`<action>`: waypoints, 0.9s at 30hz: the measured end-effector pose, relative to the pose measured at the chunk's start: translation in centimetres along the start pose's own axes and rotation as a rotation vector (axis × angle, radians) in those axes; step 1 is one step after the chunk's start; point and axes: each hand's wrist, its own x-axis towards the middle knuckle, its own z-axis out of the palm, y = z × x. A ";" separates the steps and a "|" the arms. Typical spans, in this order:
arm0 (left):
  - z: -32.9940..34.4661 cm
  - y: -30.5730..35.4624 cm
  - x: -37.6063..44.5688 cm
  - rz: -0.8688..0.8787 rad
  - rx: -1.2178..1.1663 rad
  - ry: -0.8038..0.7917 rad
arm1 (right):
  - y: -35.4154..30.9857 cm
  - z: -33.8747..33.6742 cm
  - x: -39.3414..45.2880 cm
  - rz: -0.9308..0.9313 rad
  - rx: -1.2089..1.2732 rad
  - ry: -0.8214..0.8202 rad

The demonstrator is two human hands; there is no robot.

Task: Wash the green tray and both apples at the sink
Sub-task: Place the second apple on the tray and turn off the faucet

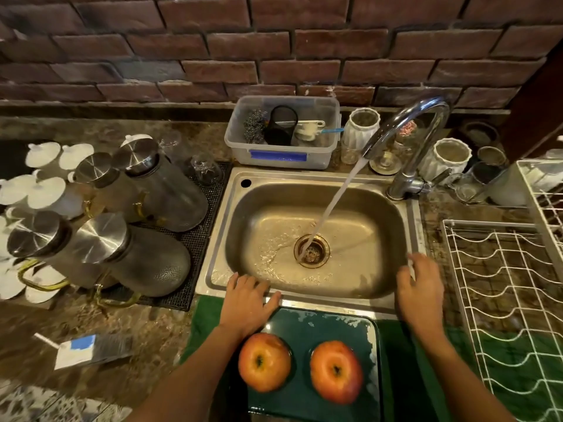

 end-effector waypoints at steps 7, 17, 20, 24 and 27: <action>0.4 -0.1 0.0 0.025 -0.033 0.097 | -5.3 -3.1 15.4 0.359 0.511 0.048; 0.7 0.0 0.2 -0.002 -0.048 0.127 | -5.6 -2.0 21.2 0.688 1.197 -0.052; 0.8 -0.1 0.3 -0.010 -0.053 0.130 | -4.9 -1.6 22.1 0.707 1.274 -0.007; 0.9 -0.1 0.3 -0.011 -0.044 0.124 | -4.3 -1.3 22.3 0.731 1.252 0.072; 1.0 -0.1 0.2 -0.016 -0.044 0.131 | -3.9 -1.1 22.6 0.706 1.290 0.156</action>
